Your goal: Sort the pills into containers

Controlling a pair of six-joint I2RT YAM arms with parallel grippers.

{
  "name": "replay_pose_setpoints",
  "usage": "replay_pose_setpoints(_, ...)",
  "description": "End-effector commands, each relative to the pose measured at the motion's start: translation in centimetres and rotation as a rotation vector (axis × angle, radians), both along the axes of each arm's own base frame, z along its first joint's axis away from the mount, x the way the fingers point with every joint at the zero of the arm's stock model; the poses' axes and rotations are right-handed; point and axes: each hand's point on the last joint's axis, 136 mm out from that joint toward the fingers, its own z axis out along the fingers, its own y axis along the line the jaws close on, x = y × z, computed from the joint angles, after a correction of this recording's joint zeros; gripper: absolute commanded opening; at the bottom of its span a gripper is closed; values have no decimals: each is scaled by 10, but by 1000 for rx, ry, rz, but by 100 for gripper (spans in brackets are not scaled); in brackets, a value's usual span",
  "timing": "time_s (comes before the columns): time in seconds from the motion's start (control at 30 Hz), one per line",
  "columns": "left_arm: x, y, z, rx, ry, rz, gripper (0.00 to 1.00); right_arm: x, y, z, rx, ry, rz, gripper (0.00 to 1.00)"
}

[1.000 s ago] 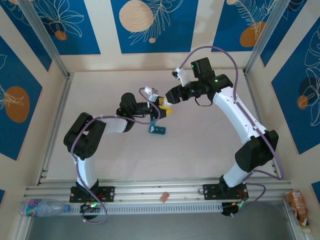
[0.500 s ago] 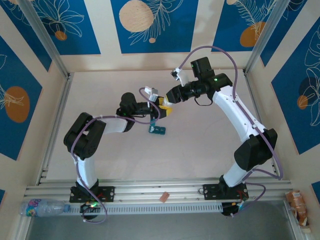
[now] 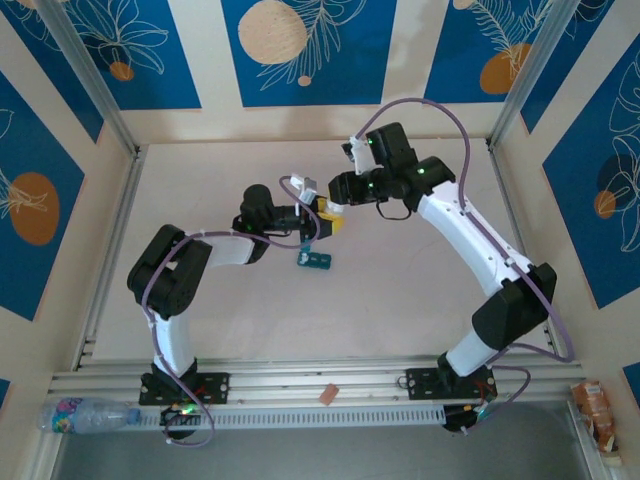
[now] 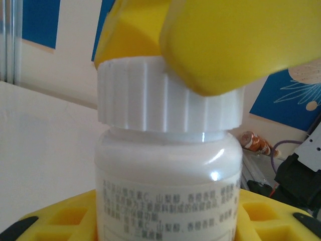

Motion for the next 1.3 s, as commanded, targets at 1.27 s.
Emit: replay_pose_setpoints(1.27, -8, -7, 45, -88, -167, -15, 0, -14, -8, 28, 72, -101, 316, 76)
